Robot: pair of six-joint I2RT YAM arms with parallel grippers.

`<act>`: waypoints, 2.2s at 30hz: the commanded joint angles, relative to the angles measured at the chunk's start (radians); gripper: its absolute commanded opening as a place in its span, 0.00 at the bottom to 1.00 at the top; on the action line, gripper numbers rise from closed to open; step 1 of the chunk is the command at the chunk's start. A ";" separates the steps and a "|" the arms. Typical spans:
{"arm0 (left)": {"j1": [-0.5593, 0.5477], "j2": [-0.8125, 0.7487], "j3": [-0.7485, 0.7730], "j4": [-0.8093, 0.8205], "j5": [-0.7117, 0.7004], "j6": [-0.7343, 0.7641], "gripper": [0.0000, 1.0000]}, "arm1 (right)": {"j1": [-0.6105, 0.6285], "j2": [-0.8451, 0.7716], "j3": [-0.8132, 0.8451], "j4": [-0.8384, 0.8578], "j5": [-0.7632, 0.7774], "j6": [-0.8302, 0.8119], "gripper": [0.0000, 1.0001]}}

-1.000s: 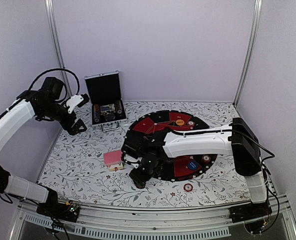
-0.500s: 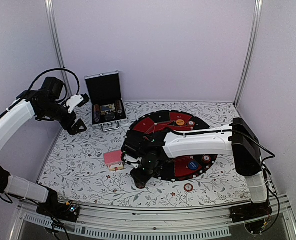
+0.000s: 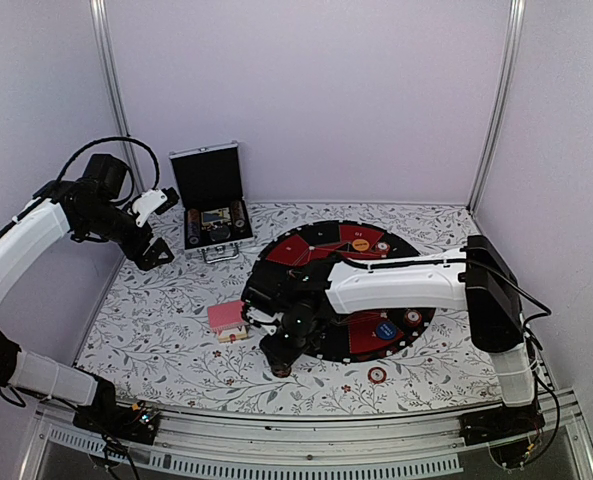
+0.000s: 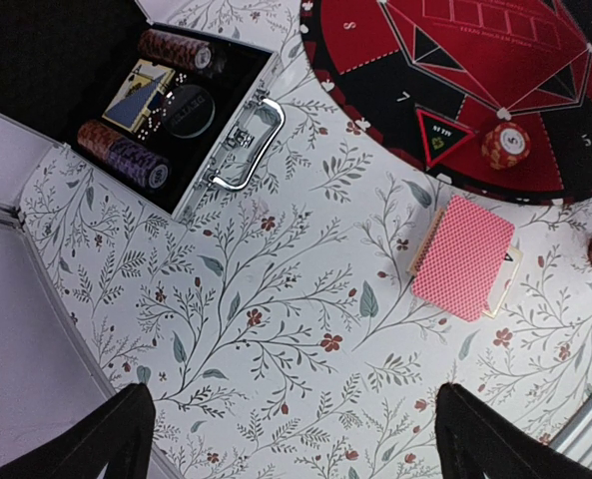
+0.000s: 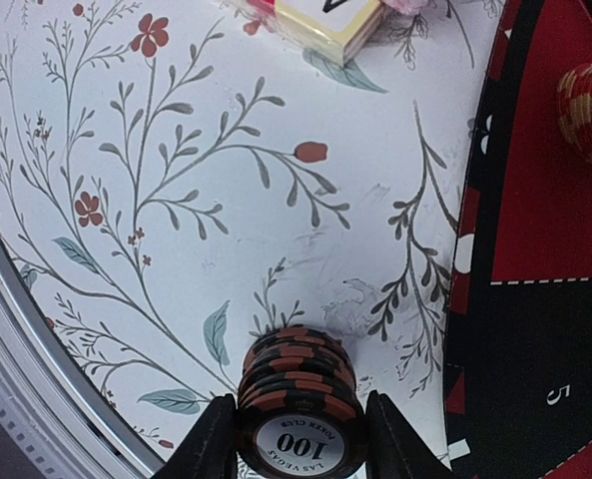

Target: Distribute texas hold em gaming equipment

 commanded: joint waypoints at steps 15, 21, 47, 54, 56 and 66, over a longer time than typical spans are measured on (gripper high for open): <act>-0.010 -0.002 0.008 -0.011 -0.008 0.011 1.00 | -0.095 -0.094 0.082 -0.075 0.072 0.003 0.25; -0.010 0.000 0.010 -0.014 -0.007 0.011 1.00 | -0.233 -0.111 0.083 -0.042 0.085 -0.012 0.25; -0.010 0.020 0.005 -0.016 -0.008 0.029 1.00 | -0.630 0.263 0.384 0.091 0.166 -0.103 0.23; -0.010 0.022 -0.001 -0.012 -0.022 0.039 1.00 | -0.649 0.321 0.409 0.102 0.159 -0.101 0.23; -0.011 0.021 -0.002 -0.011 -0.022 0.041 1.00 | -0.656 0.331 0.411 0.110 0.159 -0.101 0.23; -0.011 0.023 -0.008 0.002 -0.034 0.053 1.00 | -0.695 0.371 0.446 0.116 0.151 -0.112 0.23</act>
